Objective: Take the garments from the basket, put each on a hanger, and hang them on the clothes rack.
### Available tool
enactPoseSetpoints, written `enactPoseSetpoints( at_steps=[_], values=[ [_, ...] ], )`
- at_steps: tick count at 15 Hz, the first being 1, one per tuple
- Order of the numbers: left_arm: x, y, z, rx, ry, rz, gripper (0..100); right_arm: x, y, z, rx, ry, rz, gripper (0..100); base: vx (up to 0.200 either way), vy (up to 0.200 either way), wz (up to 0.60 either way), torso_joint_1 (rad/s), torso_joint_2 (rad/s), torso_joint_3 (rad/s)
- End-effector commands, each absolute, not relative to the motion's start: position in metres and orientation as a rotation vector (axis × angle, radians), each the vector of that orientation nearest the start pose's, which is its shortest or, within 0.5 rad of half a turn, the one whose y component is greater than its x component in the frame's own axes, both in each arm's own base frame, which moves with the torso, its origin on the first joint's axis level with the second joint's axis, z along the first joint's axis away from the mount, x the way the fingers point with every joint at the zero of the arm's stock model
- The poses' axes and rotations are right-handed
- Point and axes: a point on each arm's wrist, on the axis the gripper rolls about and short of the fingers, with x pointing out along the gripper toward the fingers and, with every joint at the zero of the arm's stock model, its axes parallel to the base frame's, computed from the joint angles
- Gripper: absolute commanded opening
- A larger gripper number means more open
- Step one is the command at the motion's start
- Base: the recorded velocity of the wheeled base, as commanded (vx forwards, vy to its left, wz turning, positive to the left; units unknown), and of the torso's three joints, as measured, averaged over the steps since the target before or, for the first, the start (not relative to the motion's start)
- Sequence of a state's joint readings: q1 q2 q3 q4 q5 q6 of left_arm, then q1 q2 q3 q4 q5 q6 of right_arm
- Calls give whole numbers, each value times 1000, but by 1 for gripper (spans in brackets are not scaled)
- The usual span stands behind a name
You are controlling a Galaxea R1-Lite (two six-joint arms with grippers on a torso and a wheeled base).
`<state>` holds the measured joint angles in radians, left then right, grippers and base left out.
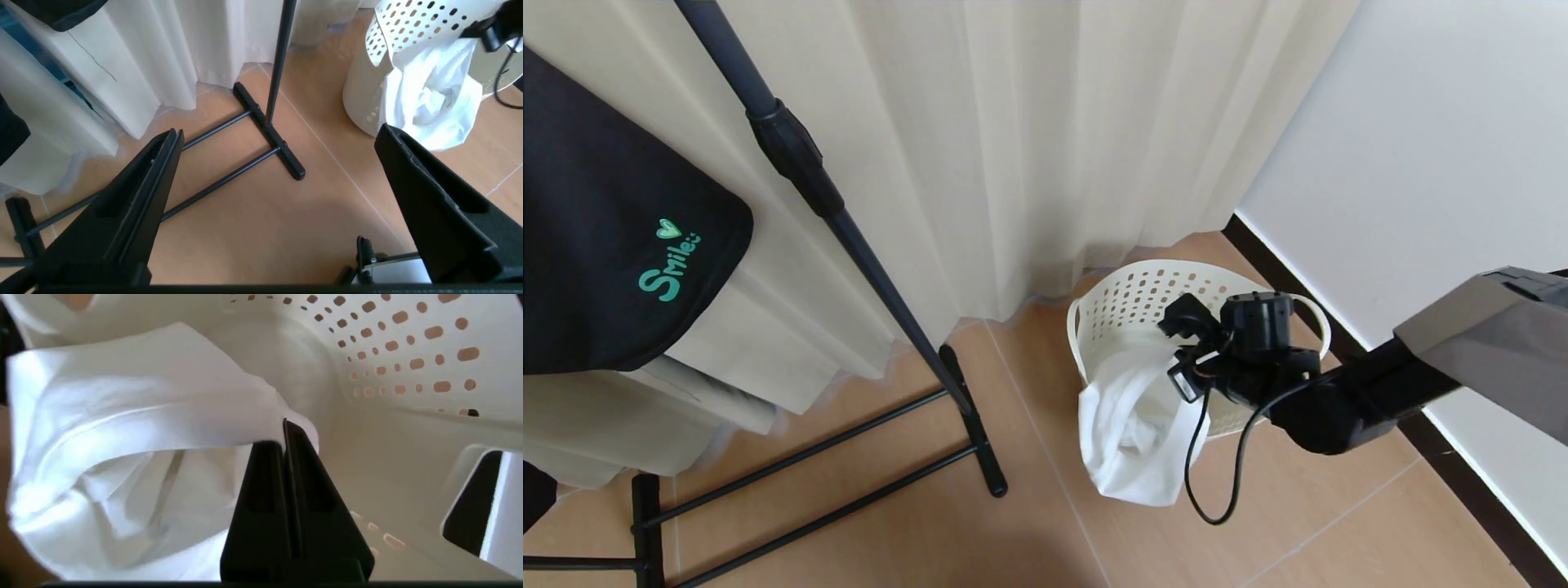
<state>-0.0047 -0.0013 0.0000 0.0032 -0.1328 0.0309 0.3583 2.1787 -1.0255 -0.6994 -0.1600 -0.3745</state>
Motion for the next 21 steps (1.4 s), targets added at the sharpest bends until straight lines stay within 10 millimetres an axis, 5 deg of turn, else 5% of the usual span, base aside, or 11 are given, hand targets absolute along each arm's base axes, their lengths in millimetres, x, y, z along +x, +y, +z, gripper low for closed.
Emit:
enactPoseSetpoints(
  at_steps=[1,5,21],
  values=[
    [-23,-3,75,30,1,-138,100,319,137,123,-440,269,308,0,0,0,0,0,0,0],
    [-23,-3,75,36,2,-141,100,246,136,147,-414,175,396,0,0,0,0,0,0,0],
    [-23,-3,75,33,2,-146,100,232,137,153,-420,83,404,0,0,0,0,-1,2,132]
  ],
)
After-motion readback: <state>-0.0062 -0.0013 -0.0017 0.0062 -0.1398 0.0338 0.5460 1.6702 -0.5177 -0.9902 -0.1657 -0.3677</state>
